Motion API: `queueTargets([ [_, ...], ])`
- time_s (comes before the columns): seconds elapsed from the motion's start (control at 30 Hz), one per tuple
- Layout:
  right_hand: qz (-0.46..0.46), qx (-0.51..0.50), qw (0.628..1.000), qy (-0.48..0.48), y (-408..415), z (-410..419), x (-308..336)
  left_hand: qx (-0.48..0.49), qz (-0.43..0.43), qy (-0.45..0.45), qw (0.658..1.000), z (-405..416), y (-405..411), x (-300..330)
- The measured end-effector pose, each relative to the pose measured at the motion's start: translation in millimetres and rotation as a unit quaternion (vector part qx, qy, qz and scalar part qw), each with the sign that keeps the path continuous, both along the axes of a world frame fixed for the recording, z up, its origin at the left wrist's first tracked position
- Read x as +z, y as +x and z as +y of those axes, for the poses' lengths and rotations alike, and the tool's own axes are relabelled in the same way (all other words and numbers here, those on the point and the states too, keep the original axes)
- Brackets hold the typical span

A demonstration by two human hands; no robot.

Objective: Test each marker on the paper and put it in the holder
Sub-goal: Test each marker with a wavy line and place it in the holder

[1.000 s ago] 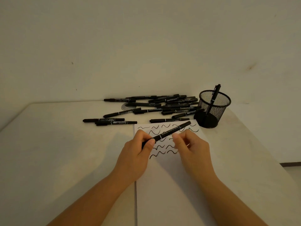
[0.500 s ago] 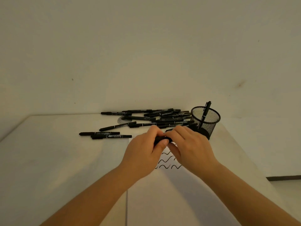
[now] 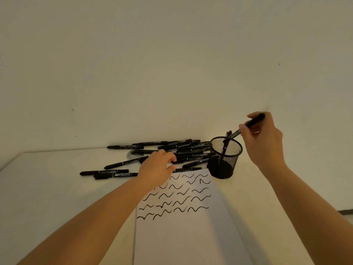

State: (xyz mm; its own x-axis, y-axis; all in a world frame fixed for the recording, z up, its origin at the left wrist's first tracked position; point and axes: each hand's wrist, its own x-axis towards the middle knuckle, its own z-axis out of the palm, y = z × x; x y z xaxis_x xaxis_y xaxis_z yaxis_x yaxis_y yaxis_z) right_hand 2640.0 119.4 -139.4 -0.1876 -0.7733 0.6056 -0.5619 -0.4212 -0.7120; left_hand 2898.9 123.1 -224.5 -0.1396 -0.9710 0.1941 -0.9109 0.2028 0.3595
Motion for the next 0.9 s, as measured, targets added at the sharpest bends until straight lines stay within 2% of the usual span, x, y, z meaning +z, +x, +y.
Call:
queueTargets([
  [0.13, -0.017, -0.038, 0.998, 0.039, -13.3, -6.9, -16.1, 0.007, -0.043, 0.042, 0.998, -8.2, 2.0, -7.7],
  [0.27, 0.018, -0.059, 0.996, 0.057, -19.4, -12.4, -30.2, 0.015, -0.052, 0.056, 0.997, -12.0, -0.9, -12.8],
  [0.4, 0.086, -0.052, 0.992, 0.078, -15.4, -16.3, -43.9, 0.034, -0.018, 0.068, 0.997, -13.8, -1.2, -18.1],
  [0.5, 0.1, -0.042, 0.99, 0.096, -14.3, -19.4, -54.7, 0.037, 0.012, 0.08, 0.996, -16.2, -1.6, -20.1],
  [0.9, 0.165, -0.069, 0.979, 0.095, -6.5, -25.2, -66.5, 0.043, 0.005, 0.053, 0.998, -14.5, 4.2, -20.7],
])
